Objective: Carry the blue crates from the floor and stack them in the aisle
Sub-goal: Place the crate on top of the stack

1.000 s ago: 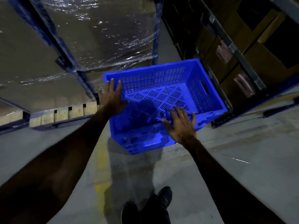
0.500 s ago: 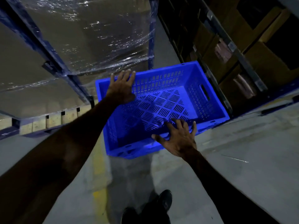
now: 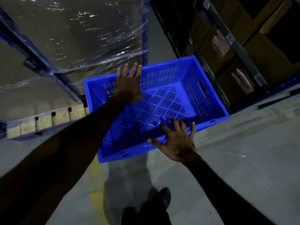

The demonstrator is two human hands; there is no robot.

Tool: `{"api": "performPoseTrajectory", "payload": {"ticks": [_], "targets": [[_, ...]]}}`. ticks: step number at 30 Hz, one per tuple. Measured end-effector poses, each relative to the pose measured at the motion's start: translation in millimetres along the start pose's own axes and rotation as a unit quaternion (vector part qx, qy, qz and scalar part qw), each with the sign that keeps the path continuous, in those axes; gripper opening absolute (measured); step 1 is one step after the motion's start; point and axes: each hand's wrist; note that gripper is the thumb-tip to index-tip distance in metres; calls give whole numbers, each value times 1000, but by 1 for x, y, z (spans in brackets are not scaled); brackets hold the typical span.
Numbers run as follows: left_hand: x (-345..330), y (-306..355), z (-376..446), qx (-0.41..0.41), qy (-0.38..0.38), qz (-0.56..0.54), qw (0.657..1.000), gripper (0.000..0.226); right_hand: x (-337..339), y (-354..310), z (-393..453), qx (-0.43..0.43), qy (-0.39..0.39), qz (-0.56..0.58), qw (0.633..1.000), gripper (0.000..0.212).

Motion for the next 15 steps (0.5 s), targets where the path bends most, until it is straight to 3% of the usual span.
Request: {"api": "performPoseTrajectory", "payload": {"ticks": [15], "targets": [[23,-17,-22,27,-51,-114,992,105,8,-3,-7,-1,-18,18,1000,96]]}}
Point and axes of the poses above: each hand's wrist, its own z-axis towards the middle knuckle, its own x-axis out of the back of the hand, y = z × x, and after that the axes turned 9 degrees about z, right-handed
